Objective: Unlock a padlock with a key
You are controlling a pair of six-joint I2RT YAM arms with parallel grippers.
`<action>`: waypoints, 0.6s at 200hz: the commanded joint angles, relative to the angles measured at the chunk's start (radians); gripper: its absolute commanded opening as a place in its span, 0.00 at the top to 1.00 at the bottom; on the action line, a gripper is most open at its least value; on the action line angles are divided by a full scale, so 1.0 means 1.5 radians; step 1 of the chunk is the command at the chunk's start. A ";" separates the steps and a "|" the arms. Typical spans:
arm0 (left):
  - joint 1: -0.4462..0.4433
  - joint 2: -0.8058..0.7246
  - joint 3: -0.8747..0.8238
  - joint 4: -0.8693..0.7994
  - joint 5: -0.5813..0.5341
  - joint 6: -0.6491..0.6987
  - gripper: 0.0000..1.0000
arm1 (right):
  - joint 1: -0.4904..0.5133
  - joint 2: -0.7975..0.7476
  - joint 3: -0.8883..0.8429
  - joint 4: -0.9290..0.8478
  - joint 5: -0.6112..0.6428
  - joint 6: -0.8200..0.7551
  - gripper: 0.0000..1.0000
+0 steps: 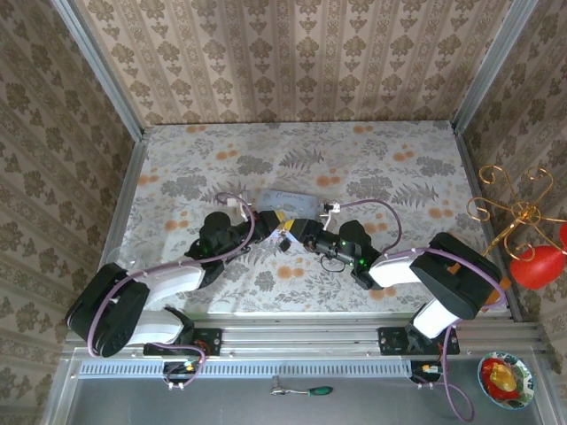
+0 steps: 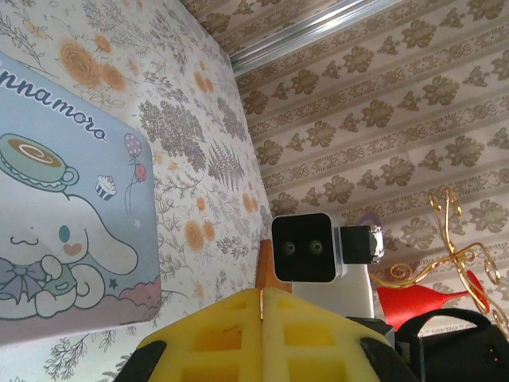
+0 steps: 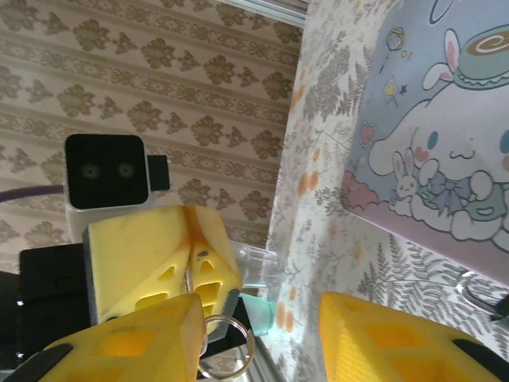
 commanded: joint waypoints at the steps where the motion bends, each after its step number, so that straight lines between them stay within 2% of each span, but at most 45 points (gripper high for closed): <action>1: -0.011 0.005 0.007 0.058 0.004 -0.024 1.00 | 0.004 0.000 0.007 0.089 -0.015 0.027 0.57; 53: -0.011 0.009 0.008 0.061 -0.011 -0.029 1.00 | 0.004 -0.017 0.004 0.089 -0.018 0.013 0.58; 120: -0.013 0.012 0.002 0.076 -0.026 -0.028 1.00 | 0.019 -0.014 0.038 0.089 -0.050 0.008 0.73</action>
